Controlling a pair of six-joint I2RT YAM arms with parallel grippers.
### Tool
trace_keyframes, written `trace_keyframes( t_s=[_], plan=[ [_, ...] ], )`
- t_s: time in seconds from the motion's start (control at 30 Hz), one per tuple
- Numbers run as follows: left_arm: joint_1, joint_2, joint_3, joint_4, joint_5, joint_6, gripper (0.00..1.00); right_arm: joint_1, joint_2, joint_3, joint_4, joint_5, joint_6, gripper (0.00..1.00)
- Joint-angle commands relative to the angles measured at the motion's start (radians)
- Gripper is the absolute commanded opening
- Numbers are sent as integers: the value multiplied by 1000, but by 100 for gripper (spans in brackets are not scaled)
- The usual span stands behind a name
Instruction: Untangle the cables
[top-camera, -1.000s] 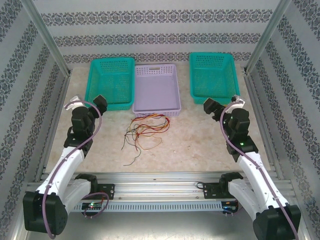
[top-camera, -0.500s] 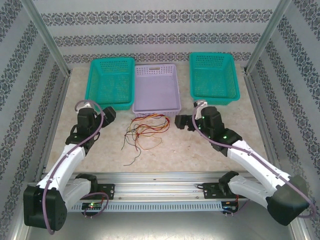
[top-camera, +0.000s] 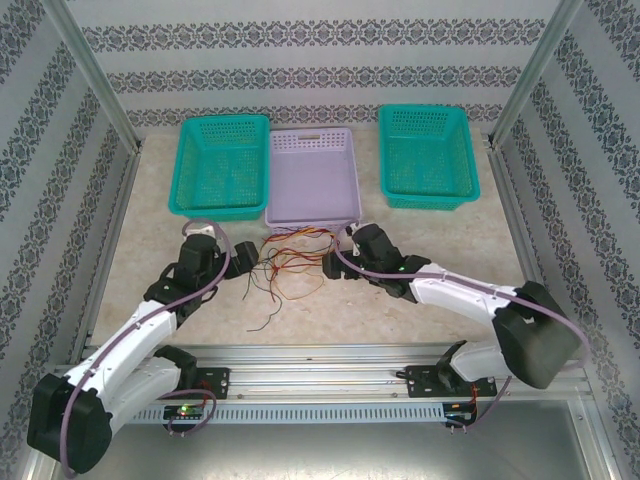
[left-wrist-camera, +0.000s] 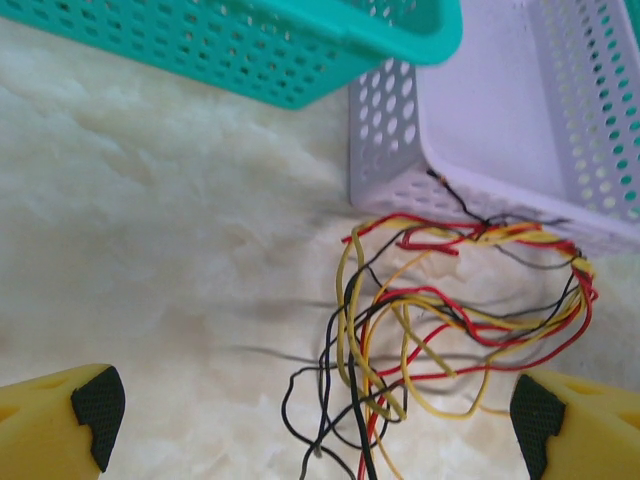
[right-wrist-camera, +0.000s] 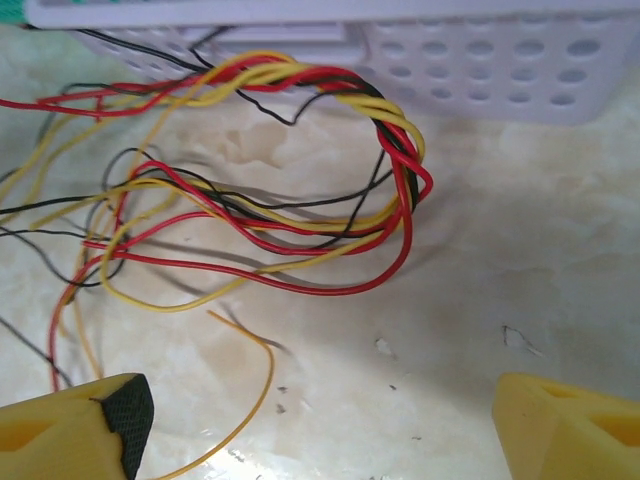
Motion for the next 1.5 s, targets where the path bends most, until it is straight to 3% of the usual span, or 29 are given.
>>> trace_keyframes(
  t_s=[0.0,0.4,0.6,0.93,1.07,1.23,1.47],
  plan=[
    [-35,13,-22,-8,-37,34,100,4,51,56,69,46,6,86],
    [-88,135,-40,93,-18,35,99,-28,280,132,209,22,28,66],
    [-97,166,-61,149,-14,25,98,-36,338,157,244,12,29,59],
    [-121,245,-52,221,-12,18,91,-33,391,170,260,28,30,36],
    [-127,294,-50,253,-12,15,87,-31,396,160,263,55,33,44],
    [-135,349,-49,297,-15,11,82,-26,429,162,277,81,41,44],
    [-146,384,-61,338,-20,6,71,-19,472,181,314,118,59,38]
  ],
)
